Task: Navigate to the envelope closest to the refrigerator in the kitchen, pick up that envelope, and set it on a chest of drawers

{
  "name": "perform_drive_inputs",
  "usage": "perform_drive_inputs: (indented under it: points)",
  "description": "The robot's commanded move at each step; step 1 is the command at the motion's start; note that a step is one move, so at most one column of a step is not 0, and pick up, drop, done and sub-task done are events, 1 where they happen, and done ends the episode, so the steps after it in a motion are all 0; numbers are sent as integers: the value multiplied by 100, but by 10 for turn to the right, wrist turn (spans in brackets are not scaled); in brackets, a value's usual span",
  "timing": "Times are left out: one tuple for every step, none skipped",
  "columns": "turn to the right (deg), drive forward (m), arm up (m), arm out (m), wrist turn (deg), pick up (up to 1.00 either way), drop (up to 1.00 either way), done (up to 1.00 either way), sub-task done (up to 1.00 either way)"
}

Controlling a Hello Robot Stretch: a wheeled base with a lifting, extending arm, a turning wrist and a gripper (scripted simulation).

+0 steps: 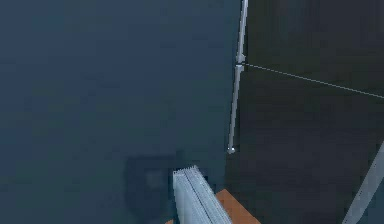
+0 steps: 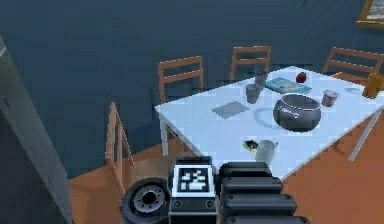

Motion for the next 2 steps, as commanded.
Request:
perform_drive_inputs:
  points:
    - [-450, 0, 0, 0, 0, 0, 0, 0, 0]
    - [-270, 0, 0, 0, 0, 0, 0, 0, 0]
